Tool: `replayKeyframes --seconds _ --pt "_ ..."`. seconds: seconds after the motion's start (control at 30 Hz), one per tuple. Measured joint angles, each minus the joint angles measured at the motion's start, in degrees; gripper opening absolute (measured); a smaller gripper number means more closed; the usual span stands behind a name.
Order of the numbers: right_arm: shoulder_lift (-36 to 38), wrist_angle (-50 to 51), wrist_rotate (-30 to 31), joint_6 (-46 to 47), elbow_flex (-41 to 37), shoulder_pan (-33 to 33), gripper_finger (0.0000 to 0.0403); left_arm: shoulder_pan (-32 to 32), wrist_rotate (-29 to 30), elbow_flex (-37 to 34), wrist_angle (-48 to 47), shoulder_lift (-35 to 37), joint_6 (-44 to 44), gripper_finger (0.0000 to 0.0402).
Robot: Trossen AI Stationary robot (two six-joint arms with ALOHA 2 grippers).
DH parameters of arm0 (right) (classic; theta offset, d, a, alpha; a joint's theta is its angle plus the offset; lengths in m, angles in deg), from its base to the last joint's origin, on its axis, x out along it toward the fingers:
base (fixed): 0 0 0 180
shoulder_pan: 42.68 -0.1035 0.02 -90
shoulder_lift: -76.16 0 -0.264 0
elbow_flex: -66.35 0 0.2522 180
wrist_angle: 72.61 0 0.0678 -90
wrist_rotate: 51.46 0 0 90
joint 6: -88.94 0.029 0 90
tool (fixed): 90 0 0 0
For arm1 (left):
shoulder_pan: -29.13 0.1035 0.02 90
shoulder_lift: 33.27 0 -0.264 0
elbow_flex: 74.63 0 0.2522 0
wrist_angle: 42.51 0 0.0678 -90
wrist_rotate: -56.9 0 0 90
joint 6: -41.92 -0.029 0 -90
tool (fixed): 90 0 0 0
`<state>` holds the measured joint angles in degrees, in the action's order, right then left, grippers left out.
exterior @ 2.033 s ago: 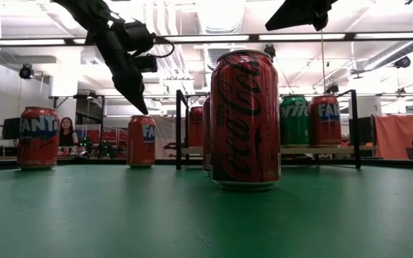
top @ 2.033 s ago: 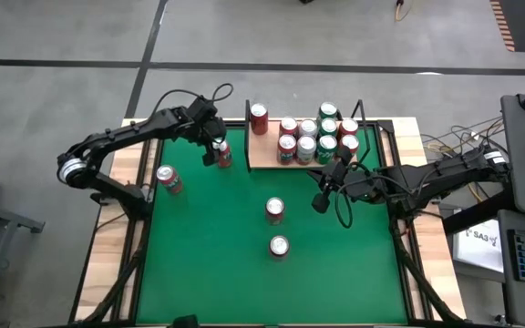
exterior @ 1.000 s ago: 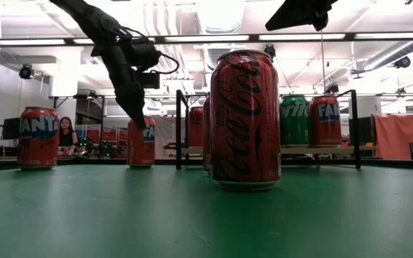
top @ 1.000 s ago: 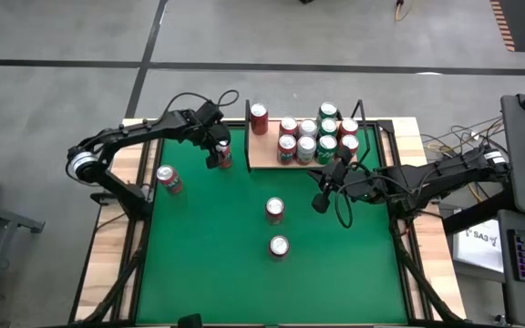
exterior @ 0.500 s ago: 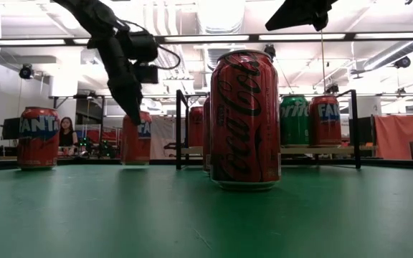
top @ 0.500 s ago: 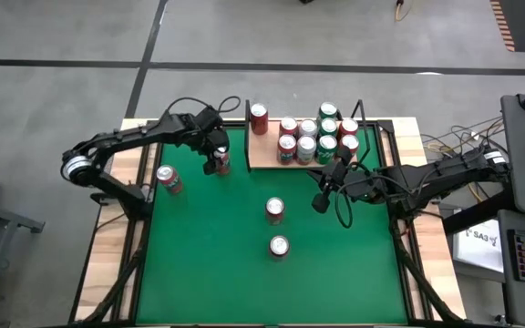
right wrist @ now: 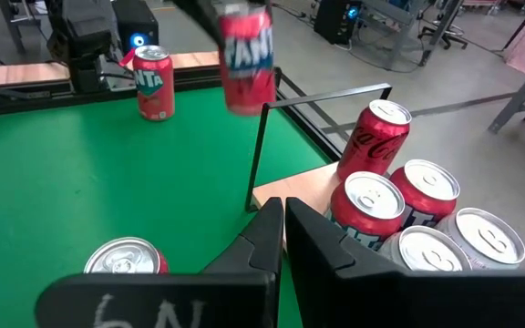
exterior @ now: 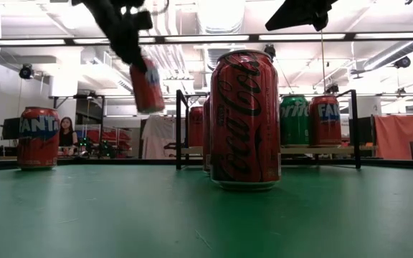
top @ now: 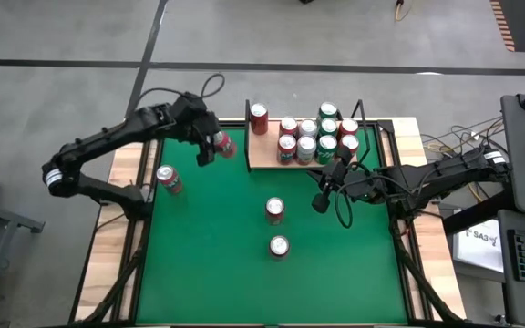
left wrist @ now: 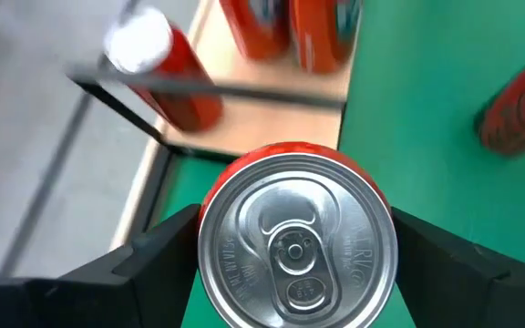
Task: Place canned beverage on shelf
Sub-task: Put the red soda can on the shelf aligned with the other red soda can
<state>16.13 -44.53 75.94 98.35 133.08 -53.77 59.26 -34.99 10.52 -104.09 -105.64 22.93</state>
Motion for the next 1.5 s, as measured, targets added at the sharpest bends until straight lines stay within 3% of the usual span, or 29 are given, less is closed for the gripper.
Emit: replayKeyframes --seconds 0.3,0.53,1.5 --pt "0.00 0.28 -0.11 0.00 0.00 0.00 0.0009 -0.59 0.51 13.62 -5.77 0.01 -3.03 0.0293" --pt "0.00 0.33 -0.09 -0.09 0.00 0.00 0.0009 -0.59 1.41 19.26 -6.35 0.04 -4.48 0.0294" --pt "-0.09 -3.12 0.11 -1.09 0.09 0.76 0.0009 -7.72 1.30 17.34 -3.03 -2.20 6.79 0.0294"
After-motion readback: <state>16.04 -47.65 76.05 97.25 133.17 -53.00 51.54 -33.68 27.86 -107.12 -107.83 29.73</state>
